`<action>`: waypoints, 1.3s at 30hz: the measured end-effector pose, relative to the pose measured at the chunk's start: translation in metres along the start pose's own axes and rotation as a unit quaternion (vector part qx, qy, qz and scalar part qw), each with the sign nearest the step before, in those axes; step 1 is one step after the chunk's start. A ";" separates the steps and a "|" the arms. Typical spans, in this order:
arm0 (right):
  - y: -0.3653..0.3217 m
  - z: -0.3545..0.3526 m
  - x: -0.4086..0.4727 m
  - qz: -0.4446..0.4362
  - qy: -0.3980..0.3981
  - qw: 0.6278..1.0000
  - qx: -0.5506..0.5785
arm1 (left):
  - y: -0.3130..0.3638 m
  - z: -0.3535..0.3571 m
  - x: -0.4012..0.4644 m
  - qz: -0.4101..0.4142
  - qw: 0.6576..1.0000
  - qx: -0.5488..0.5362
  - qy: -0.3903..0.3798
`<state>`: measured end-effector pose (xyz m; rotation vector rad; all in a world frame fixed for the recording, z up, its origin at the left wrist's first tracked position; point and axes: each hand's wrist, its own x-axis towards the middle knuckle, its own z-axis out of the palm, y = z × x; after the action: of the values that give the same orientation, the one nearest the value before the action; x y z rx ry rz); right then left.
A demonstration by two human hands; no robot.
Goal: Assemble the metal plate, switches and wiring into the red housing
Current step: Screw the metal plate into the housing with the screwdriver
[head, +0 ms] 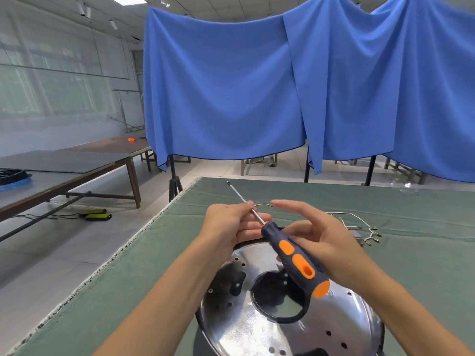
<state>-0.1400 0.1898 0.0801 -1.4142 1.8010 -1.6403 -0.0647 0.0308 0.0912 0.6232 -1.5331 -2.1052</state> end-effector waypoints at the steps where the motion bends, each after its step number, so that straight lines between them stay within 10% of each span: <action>1: 0.003 0.001 0.001 -0.013 0.000 1.000 -0.020 | 0.000 0.002 0.000 -0.002 1.000 0.001 0.004; 9: 0.016 0.001 -0.004 -0.185 0.068 0.960 -0.200 | -0.008 0.023 -0.001 -0.026 0.999 -0.032 0.024; 14: 0.016 0.001 -0.007 -0.163 0.182 0.959 -0.144 | -0.004 0.020 0.009 -0.023 0.987 0.152 0.041; 20: 0.017 -0.005 -0.005 -0.080 0.222 0.968 -0.086 | 0.000 -0.012 0.046 0.105 0.796 0.594 0.051; 26: 0.018 -0.011 -0.002 -0.038 0.228 0.973 -0.023 | -0.009 -0.037 0.054 -0.121 0.878 0.439 -0.146; 39: 0.016 -0.017 -0.002 -0.034 0.233 0.971 0.035 | -0.021 -0.058 0.038 -0.089 0.920 0.368 -0.100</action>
<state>-0.1586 0.1987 0.0702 -1.1335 1.9197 -2.1919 -0.0622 -0.0297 0.0520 0.8355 -2.4967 -1.6983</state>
